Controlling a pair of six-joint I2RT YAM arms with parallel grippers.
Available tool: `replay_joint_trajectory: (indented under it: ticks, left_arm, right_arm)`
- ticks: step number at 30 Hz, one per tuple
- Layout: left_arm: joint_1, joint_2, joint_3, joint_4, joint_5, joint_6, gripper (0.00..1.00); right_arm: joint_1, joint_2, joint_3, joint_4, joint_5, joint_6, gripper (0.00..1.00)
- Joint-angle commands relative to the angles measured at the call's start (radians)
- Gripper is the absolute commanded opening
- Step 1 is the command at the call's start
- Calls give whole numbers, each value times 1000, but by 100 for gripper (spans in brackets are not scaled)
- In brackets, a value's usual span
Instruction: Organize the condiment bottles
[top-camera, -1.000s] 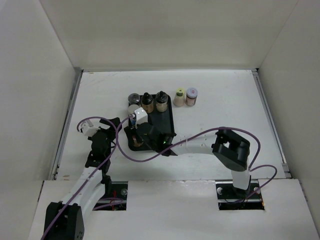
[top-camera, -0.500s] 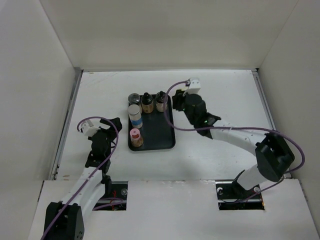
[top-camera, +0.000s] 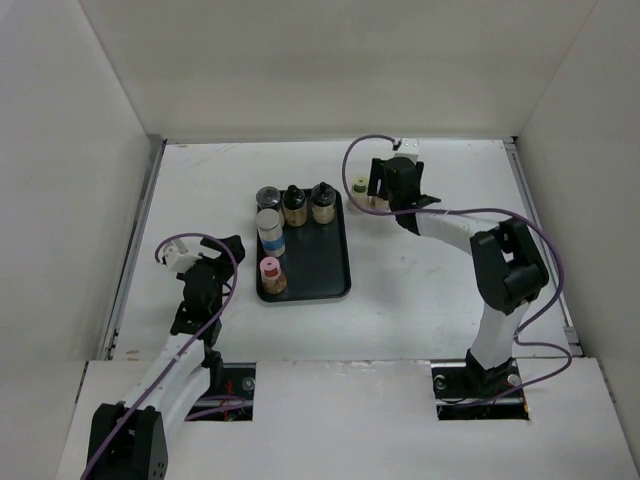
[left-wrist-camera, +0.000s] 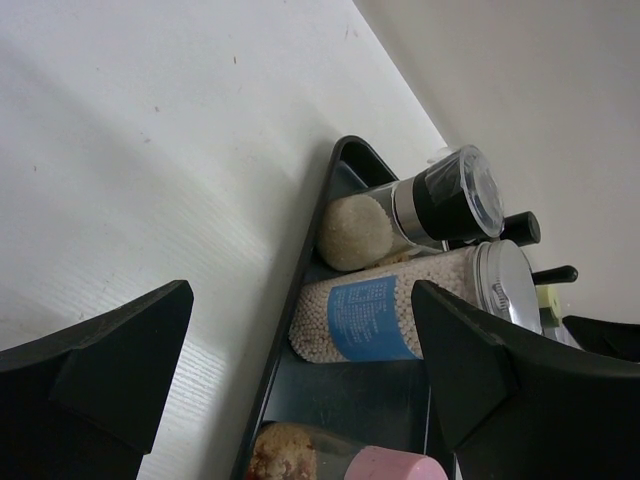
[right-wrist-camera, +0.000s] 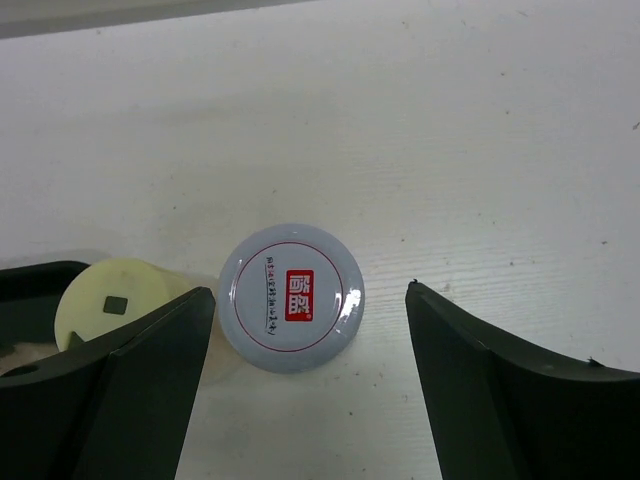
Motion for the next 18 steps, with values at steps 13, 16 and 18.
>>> replay_joint_trajectory:
  ticks: [13,16,18]
  left_arm:
    - [-8,19,6,54,1,11,94]
    - [-1,14,4,54,14,11,94]
    - [-4,11,4,54,6,11,94]
  right_arm:
    - [-37,114,142,-54,-60,-23,81]
    - [-50,125,147,-51,-45,-17,74]
    - [-53,119,136,-51,-40,-17,66]
